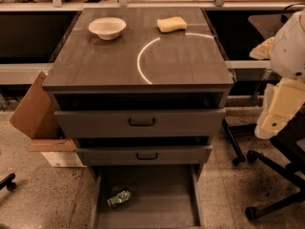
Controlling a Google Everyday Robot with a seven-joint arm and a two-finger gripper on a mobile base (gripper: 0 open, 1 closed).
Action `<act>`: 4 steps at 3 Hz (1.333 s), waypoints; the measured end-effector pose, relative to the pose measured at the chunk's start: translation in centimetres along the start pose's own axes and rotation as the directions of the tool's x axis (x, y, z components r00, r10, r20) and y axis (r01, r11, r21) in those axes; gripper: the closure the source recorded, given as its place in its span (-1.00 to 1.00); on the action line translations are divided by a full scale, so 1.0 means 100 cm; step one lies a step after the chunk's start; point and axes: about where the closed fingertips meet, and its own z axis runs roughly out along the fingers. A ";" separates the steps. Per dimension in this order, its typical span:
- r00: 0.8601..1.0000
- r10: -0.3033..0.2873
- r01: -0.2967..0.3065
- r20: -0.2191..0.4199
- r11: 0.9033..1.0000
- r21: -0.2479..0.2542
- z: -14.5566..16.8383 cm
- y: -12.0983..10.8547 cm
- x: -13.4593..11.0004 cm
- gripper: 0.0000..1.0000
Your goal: Pick green can from bottom drawer and place on counter
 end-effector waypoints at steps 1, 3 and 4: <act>0.998 -0.026 0.031 0.062 0.997 -0.073 0.039 0.026 -0.003 -1.00; 0.999 -0.022 0.026 0.039 0.992 -0.120 0.060 0.035 -0.008 -1.00; 0.999 -0.022 0.026 0.039 0.992 -0.120 0.060 0.035 -0.008 -1.00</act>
Offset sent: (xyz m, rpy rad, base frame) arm -0.0087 0.0119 -0.0324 0.0518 0.0363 0.0486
